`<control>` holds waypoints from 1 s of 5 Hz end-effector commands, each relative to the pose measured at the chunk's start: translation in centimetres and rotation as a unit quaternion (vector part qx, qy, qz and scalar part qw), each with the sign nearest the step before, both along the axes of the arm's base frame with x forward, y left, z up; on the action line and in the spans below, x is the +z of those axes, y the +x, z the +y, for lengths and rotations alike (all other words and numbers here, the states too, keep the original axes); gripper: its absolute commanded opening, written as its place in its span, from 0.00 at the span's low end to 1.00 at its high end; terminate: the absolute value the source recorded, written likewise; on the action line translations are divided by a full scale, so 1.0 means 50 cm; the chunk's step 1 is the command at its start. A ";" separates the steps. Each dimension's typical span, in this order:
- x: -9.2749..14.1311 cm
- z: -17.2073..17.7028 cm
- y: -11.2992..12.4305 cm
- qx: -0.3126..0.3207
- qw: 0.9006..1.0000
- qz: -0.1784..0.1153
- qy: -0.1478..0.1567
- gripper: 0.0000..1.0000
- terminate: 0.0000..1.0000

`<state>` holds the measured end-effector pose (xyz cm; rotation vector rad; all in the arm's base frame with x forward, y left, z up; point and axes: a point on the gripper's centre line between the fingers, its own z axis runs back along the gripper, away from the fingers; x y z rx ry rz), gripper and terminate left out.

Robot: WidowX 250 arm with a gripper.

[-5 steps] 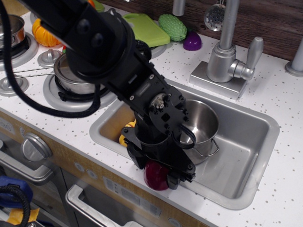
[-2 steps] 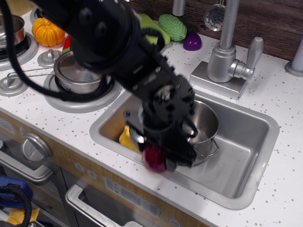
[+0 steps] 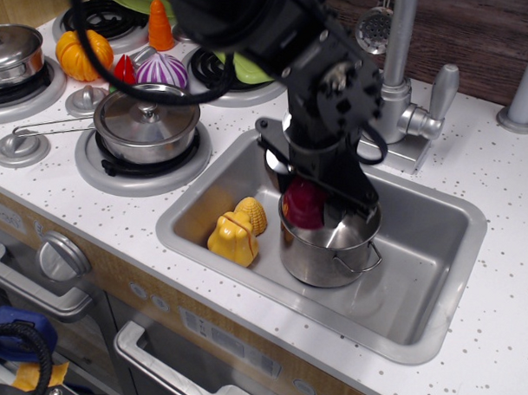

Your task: Put sweet potato in pot which is in sink

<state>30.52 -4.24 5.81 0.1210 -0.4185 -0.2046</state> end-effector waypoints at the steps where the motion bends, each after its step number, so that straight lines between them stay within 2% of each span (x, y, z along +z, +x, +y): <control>1: 0.029 -0.008 0.090 -0.027 0.999 -0.025 -0.023 1.00 0.00; 2: 0.020 -0.007 0.117 -0.035 0.999 -0.027 -0.032 1.00 0.00; 3: 0.001 0.000 0.130 -0.036 0.998 -0.040 -0.044 1.00 0.00; 4: 0.001 0.000 0.130 -0.036 0.998 -0.040 -0.044 1.00 0.00; 5: 0.001 0.000 0.130 -0.036 0.998 -0.040 -0.044 1.00 1.00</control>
